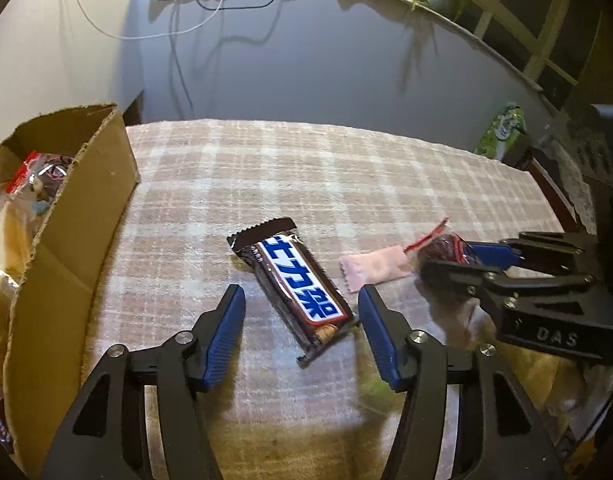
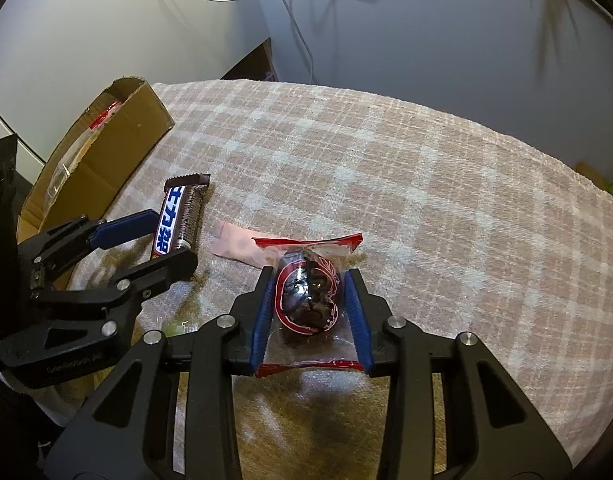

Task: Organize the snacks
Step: 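Grasp the Snickers bar with left tool while right tool grasps red-wrapped chocolate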

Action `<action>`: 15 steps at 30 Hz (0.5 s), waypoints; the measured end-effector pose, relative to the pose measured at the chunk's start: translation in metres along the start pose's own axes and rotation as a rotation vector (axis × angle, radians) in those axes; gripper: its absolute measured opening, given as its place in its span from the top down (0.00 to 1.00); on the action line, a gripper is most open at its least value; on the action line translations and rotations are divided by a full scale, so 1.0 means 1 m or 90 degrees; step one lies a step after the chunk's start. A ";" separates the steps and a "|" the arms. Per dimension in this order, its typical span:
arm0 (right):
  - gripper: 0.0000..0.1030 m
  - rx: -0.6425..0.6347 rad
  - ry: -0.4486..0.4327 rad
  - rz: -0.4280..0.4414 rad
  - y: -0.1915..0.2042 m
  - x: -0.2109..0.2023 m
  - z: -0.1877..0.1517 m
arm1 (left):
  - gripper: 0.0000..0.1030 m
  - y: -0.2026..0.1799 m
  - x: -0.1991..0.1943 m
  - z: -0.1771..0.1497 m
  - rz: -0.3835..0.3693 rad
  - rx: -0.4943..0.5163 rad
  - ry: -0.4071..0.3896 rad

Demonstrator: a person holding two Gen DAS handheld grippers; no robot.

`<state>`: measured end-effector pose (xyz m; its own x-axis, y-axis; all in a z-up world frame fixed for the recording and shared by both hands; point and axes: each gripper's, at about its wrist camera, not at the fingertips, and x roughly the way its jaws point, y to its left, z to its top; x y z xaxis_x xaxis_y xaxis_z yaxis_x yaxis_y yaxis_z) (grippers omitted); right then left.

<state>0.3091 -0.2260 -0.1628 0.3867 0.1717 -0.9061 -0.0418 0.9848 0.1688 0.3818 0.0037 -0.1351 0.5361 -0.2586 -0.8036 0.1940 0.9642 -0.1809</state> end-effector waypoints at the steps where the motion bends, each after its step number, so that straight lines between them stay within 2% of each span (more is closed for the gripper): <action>1: 0.65 -0.001 0.000 -0.001 0.000 0.000 0.000 | 0.43 -0.001 0.001 0.001 0.006 0.006 -0.003; 3: 0.65 -0.006 -0.001 -0.006 0.001 0.000 -0.001 | 0.51 -0.001 0.003 0.003 0.018 0.013 -0.004; 5: 0.65 -0.009 -0.002 -0.009 0.002 0.000 -0.001 | 0.72 -0.004 0.005 0.004 0.037 0.025 -0.007; 12: 0.66 -0.011 -0.012 -0.018 0.004 -0.003 0.000 | 0.74 -0.001 0.002 0.003 0.037 0.026 -0.024; 15: 0.66 -0.010 -0.023 -0.024 0.005 -0.010 0.000 | 0.74 -0.001 -0.011 0.003 0.040 0.027 -0.048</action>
<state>0.3048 -0.2225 -0.1531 0.4207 0.1339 -0.8973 -0.0413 0.9909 0.1284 0.3780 0.0051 -0.1244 0.6086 -0.2035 -0.7669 0.1921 0.9756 -0.1064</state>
